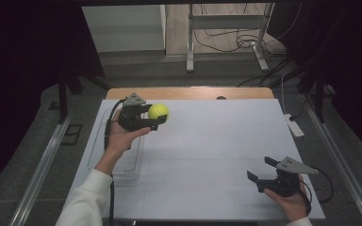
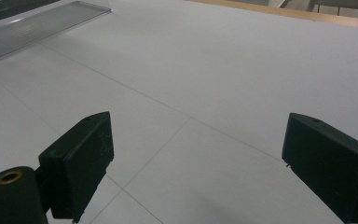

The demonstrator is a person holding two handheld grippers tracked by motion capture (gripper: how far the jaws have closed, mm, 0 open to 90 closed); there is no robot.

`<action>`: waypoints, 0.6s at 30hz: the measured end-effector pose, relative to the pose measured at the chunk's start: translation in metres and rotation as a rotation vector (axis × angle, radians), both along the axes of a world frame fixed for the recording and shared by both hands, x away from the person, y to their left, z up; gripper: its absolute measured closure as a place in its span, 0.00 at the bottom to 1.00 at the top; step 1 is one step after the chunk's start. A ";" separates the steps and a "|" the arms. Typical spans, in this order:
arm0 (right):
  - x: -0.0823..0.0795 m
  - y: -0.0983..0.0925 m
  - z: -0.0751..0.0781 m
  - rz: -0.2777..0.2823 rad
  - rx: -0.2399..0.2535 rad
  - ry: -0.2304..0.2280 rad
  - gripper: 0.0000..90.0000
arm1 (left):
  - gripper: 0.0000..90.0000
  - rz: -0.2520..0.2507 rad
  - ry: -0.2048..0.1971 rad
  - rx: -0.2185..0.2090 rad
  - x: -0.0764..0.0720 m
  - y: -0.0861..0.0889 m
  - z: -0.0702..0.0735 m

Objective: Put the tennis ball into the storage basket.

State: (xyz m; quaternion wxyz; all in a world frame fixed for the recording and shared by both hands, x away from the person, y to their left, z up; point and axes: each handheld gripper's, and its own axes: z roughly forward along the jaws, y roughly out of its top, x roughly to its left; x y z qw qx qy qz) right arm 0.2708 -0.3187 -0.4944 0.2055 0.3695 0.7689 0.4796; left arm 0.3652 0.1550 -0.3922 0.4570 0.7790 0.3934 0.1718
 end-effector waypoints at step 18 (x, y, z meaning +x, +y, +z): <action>0.000 0.001 0.000 0.001 0.000 0.002 0.10 | 0.30 0.025 -0.010 -0.005 -0.004 0.011 0.001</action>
